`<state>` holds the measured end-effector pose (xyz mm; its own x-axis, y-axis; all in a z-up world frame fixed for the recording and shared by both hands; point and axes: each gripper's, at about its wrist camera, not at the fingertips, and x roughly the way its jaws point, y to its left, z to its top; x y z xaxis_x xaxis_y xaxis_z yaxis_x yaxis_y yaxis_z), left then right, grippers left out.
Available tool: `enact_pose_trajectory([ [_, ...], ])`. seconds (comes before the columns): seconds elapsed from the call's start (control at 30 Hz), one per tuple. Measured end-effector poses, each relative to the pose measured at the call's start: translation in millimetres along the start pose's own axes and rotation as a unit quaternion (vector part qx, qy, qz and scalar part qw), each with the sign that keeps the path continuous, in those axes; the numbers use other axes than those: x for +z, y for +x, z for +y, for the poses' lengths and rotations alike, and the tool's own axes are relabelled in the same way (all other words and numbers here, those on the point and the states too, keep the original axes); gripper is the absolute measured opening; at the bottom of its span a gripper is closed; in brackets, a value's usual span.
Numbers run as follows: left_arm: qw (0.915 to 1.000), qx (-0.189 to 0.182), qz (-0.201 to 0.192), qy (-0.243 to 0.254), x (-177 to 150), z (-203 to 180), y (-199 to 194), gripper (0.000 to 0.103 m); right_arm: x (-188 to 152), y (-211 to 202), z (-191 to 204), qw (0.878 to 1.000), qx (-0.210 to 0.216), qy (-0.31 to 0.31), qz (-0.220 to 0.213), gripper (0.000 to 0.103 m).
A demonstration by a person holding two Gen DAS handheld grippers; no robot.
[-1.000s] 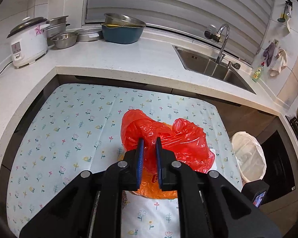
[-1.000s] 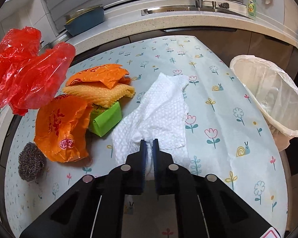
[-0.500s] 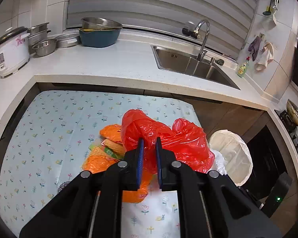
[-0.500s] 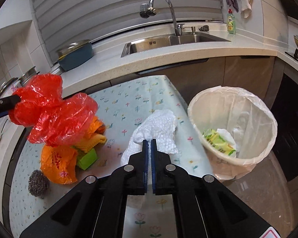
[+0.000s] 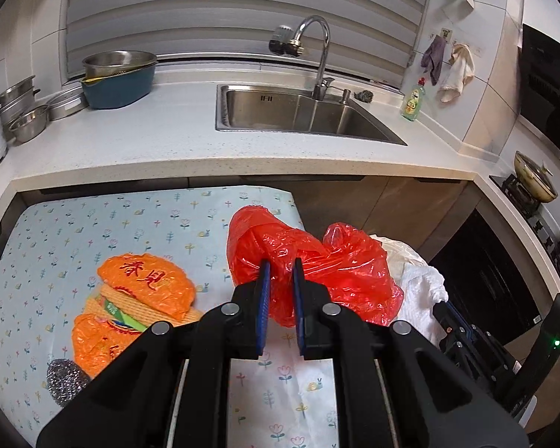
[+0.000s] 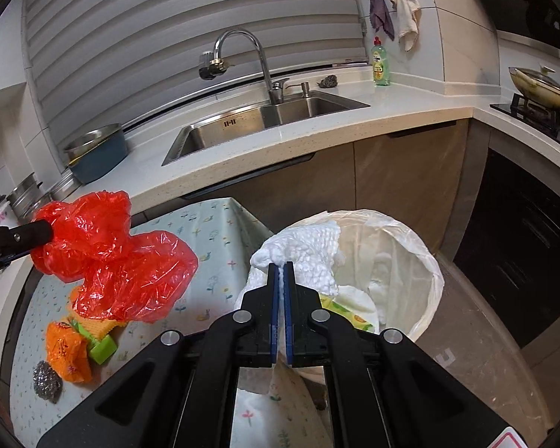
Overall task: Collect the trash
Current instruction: 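Carry the red bags and paper towel over the bin with both tools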
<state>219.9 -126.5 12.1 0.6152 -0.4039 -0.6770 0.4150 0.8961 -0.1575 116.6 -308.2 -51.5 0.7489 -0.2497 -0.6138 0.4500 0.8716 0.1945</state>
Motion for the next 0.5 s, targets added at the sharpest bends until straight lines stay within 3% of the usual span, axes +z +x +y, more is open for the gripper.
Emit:
enact_pose_trajectory([
  [0.5,0.9958,-0.049,0.05,0.06,2,-90,86,0.014,18,24,-68,0.999,-0.03,0.026,0.0,0.003],
])
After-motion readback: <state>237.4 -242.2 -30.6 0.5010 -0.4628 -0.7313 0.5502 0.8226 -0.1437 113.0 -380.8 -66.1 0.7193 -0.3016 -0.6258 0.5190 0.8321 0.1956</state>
